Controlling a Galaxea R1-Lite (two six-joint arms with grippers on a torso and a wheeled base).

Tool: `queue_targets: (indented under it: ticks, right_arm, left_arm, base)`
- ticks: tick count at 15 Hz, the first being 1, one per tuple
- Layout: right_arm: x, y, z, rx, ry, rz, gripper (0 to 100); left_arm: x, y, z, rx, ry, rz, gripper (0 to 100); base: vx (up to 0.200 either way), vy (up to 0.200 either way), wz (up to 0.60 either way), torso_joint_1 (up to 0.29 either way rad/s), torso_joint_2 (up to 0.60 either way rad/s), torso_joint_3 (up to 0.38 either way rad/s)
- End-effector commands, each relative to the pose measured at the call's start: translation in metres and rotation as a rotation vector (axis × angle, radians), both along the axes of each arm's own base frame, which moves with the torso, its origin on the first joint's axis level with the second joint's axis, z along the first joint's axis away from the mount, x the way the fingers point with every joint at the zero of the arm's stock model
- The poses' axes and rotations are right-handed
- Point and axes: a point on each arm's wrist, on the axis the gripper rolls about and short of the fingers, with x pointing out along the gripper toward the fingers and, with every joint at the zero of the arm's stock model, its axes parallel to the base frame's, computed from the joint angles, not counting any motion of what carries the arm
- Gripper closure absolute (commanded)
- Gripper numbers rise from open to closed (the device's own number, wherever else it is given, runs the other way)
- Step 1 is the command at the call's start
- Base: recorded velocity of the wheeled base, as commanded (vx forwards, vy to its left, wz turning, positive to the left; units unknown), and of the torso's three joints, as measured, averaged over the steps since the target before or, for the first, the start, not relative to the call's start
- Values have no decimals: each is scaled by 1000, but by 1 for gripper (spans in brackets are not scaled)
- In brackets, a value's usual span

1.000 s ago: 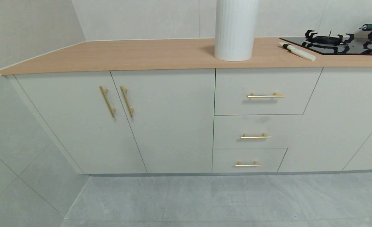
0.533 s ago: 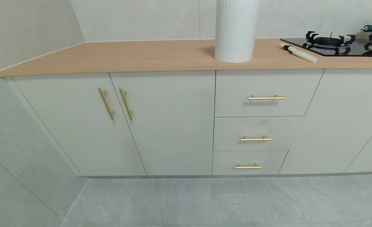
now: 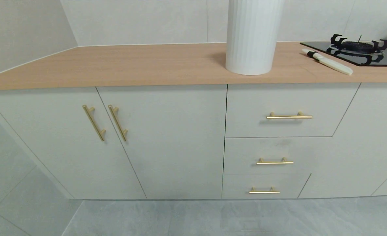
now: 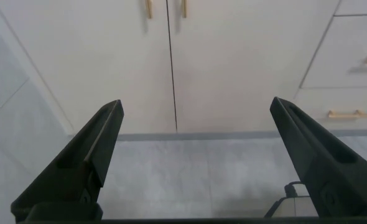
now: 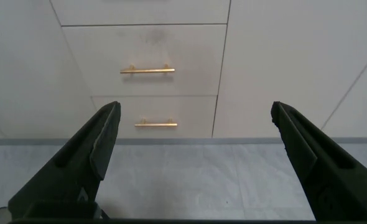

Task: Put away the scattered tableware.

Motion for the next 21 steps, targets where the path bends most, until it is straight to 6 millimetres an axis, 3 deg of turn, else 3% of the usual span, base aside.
queue_targets:
  ticks: [1, 9, 21]
  right_arm:
    - [0, 0, 0, -1, 2, 0, 0]
    - [0, 0, 0, -1, 2, 1, 0]
    - [0, 0, 0, 1, 2, 0, 0]
  left_arm:
    - [0, 0, 0, 0, 2, 0, 0]
    - [0, 0, 0, 0, 2, 0, 0]
    - [0, 0, 0, -1, 2, 0, 0]
  base:
    - [200, 0, 0, 2, 7, -2]
    - [200, 0, 0, 2, 4, 2]
    - [0, 0, -50, 0, 0, 1]
